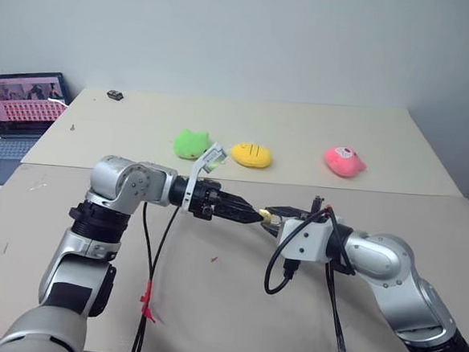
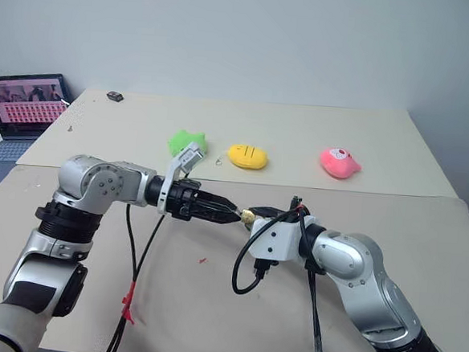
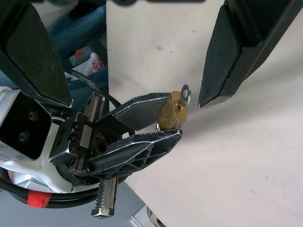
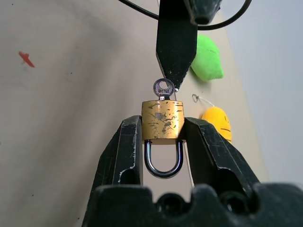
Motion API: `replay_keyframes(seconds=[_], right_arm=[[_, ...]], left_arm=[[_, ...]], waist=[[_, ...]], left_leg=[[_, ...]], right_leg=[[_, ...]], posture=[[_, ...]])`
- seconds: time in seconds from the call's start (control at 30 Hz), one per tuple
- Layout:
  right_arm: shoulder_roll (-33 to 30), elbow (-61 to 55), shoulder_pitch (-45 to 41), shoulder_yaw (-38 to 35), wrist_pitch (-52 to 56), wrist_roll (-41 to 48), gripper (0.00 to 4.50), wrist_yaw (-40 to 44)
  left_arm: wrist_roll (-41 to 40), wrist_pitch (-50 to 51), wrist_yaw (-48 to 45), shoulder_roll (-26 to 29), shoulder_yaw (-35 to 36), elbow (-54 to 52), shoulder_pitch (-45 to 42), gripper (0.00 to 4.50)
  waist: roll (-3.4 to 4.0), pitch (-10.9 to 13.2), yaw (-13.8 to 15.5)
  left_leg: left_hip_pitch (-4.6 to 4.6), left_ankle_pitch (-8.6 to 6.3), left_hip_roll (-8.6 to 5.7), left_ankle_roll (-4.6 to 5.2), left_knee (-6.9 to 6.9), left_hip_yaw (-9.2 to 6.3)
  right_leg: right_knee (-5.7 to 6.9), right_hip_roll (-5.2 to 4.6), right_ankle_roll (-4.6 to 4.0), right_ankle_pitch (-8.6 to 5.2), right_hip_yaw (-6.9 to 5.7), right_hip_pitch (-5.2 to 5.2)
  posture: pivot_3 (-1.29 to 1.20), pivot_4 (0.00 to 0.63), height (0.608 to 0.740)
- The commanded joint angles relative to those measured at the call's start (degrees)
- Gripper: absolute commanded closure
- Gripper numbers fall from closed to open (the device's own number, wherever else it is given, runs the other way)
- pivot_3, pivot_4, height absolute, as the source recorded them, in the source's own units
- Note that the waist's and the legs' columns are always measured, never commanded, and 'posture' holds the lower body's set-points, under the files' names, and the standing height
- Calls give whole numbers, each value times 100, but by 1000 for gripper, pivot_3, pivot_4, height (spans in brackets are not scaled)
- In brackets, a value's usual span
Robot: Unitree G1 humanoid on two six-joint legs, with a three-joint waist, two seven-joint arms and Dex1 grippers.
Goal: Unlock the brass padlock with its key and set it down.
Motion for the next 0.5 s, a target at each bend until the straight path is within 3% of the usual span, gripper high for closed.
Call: replay_keyframes(seconds=[0.03, 0.5], right_arm=[[20, -284, -106, -199, 26, 136, 3573, 35], [-13, -210, -191, -216, 3, 219, 3573, 72]], left_arm=[[7, -159, -67, 47, -10, -2, -122, 0], [-76, -89, 41, -15, 37, -67, -100, 0]], waist=[[-1, 1, 0], [0, 0, -1]], left_leg=[[-4, 0, -2, 0, 0, -3], [-31, -1, -15, 1, 3, -34]], right_leg=[[-1, 0, 0, 0, 0, 0], [-6, -3, -19, 11, -5, -2]], posture=[[0, 150, 660], [0, 150, 660]])
